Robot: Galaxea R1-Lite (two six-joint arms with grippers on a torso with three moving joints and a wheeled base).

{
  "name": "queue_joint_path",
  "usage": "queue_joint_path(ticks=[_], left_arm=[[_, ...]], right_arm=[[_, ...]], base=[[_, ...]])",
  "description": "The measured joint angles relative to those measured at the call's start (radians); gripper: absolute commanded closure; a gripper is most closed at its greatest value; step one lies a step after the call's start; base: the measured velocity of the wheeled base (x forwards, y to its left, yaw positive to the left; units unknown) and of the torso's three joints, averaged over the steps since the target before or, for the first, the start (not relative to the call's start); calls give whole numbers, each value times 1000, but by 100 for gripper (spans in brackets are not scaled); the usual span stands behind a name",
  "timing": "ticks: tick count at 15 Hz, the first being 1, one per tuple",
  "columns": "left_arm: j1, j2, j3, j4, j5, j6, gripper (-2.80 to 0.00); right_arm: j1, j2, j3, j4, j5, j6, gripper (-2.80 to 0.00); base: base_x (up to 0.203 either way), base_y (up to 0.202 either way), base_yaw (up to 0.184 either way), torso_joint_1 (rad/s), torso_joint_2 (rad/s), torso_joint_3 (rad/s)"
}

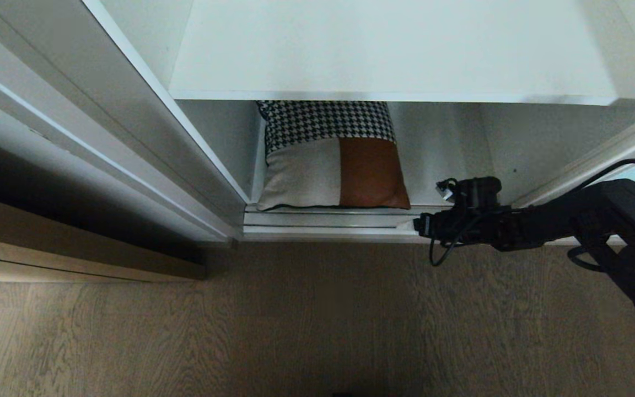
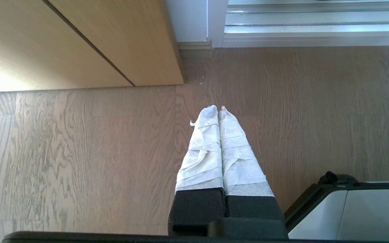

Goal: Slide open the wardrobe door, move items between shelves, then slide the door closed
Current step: Place the pillow on the higher shelf

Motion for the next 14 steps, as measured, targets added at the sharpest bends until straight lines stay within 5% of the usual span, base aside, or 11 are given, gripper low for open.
queue_joint_path(ticks=[7,14], left_arm=[[0,0,0,0,0,0,0],[0,0,0,0,0,0,0]], right_arm=[[-24,60,-123,-16,108,59,-280],[-30,185,-268,-107,109,69,-280]], base=[[0,0,0,0,0,0],[0,0,0,0,0,0]])
